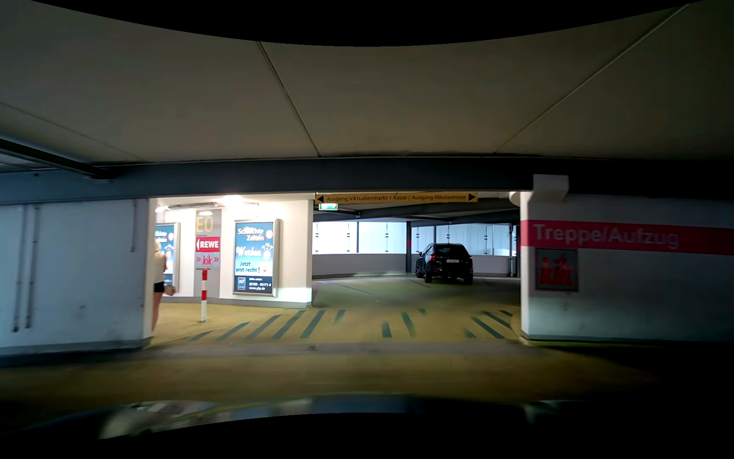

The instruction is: Follow the waypoints while adhering to traffic rules and regulations

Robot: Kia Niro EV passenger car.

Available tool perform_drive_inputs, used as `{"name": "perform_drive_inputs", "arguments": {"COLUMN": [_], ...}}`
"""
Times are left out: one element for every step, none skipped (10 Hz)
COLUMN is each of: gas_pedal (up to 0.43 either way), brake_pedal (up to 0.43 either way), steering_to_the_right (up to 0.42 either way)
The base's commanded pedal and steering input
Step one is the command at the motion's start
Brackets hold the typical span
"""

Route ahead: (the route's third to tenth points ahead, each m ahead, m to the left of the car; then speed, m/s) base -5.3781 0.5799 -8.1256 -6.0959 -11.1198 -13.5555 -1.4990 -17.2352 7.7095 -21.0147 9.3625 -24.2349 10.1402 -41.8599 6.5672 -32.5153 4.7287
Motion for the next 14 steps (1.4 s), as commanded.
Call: {"name": "perform_drive_inputs", "arguments": {"gas_pedal": [0.000,0.000,0.000,0.000,0.000,0.000,0.000,0.000,0.000,0.000,0.000,0.000,0.000,0.000], "brake_pedal": [0.177,0.177,0.171,0.177,0.177,0.177,0.171,0.165,0.159,0.171,0.165,0.165,0.165,0.152], "steering_to_the_right": [0.005,0.012,0.019,0.025,0.033,0.044,0.058,0.074,0.089,0.104,0.121,0.141,0.156,0.176]}}
